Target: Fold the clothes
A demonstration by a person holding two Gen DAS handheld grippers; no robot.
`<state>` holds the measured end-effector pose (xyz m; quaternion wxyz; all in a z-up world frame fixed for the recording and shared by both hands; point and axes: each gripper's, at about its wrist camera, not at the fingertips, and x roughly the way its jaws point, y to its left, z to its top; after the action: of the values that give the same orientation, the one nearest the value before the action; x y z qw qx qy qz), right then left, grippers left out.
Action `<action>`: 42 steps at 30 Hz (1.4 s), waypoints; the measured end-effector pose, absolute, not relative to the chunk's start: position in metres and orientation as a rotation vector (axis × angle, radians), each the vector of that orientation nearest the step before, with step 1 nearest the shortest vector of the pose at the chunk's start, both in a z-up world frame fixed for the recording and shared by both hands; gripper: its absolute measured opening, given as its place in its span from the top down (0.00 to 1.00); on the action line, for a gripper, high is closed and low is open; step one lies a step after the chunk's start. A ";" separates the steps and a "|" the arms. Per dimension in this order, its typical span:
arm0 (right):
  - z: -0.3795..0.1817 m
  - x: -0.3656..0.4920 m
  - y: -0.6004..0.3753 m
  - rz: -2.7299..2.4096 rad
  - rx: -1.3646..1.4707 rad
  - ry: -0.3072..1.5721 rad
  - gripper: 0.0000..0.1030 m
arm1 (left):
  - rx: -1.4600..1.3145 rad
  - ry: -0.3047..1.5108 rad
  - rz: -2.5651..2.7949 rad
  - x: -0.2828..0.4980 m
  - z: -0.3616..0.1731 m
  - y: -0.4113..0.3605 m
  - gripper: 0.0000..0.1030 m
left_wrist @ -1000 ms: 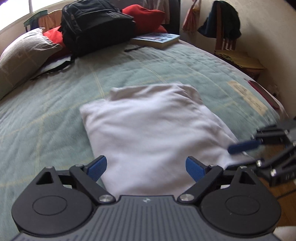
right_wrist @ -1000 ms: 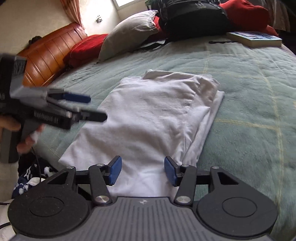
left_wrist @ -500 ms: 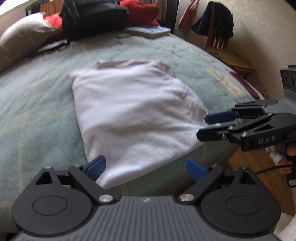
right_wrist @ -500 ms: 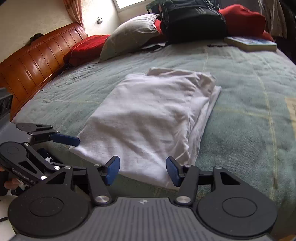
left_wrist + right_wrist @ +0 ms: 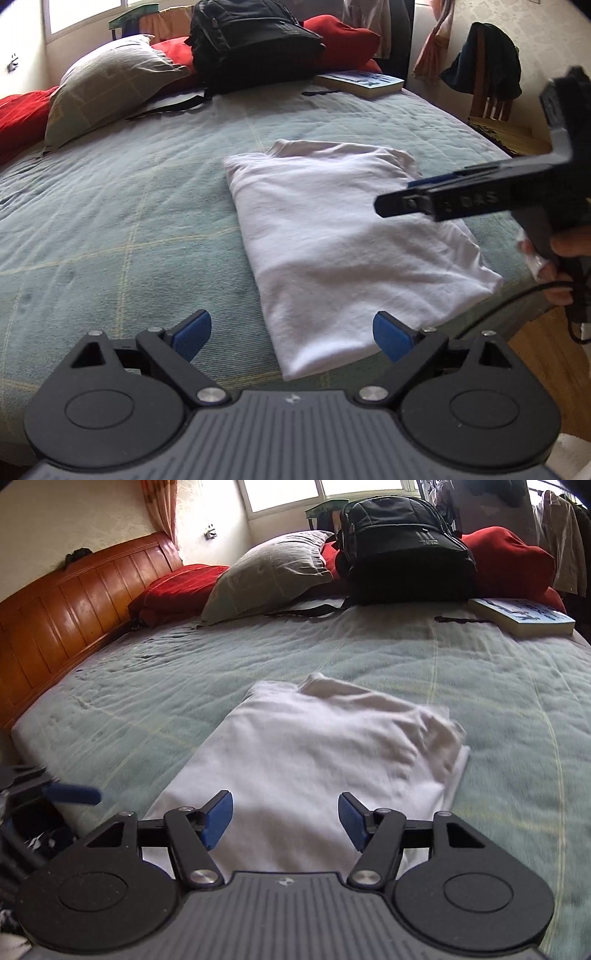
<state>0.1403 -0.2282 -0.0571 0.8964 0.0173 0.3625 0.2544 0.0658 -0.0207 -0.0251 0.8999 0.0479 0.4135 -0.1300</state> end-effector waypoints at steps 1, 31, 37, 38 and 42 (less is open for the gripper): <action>-0.059 0.145 -0.224 0.516 0.024 0.754 0.33 | 0.099 0.856 -0.265 0.066 -0.025 -0.020 0.08; -0.083 0.142 -0.186 0.462 -0.175 0.812 0.09 | 0.022 0.827 -0.210 0.063 -0.031 0.020 0.08; -0.057 0.164 -0.199 0.494 -0.077 0.788 0.09 | 0.011 0.819 -0.213 0.060 -0.033 0.023 0.08; -0.055 0.173 -0.199 0.516 -0.045 0.788 0.09 | 0.009 0.818 -0.213 0.060 -0.033 0.023 0.08; -0.062 0.212 -0.196 0.606 0.104 0.841 0.09 | -0.006 0.817 -0.207 0.059 -0.034 0.029 0.08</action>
<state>0.2121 -0.1958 -0.0623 0.8674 0.0498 0.4017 0.2894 0.0594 0.0290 -0.0344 0.9124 -0.0029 0.3967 -0.1004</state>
